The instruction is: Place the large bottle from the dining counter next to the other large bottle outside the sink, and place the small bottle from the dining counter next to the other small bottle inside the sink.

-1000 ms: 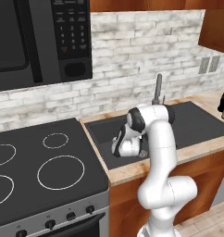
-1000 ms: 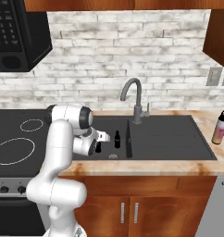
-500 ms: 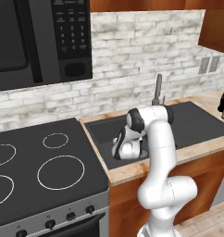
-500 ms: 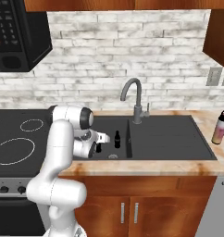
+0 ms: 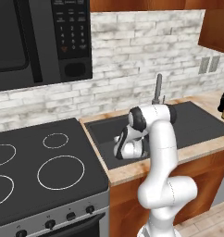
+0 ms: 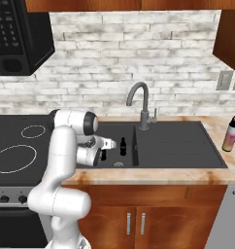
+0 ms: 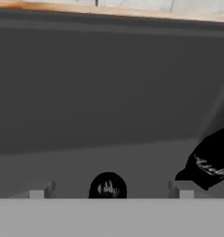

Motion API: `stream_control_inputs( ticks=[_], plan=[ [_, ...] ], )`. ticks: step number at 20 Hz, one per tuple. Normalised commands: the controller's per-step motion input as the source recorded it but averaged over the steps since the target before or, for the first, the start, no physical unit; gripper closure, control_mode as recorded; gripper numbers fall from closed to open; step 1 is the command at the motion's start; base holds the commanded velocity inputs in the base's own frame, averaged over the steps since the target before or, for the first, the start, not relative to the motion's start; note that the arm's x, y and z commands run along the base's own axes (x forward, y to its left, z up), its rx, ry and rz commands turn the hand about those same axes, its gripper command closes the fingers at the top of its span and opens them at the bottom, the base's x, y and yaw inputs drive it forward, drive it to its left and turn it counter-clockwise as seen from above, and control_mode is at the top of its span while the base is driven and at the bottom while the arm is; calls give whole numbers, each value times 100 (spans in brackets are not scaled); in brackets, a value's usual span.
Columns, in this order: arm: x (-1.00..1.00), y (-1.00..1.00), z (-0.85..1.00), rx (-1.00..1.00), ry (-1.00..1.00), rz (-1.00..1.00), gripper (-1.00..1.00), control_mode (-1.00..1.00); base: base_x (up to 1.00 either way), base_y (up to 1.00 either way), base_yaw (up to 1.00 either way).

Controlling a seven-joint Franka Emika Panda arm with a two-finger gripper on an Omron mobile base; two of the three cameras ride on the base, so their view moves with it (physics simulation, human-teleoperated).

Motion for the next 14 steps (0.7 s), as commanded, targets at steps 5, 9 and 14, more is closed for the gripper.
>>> stream_control_inputs(
  ticks=[5,9,14],
  plan=[
    [-20,1,37,1,-13,0,-100,-100,0,0,0],
    [-41,4,49,9,-10,0,-100,-100,0,0,0],
    [-62,4,43,13,-6,0,-100,-100,0,0,0]
  ],
)
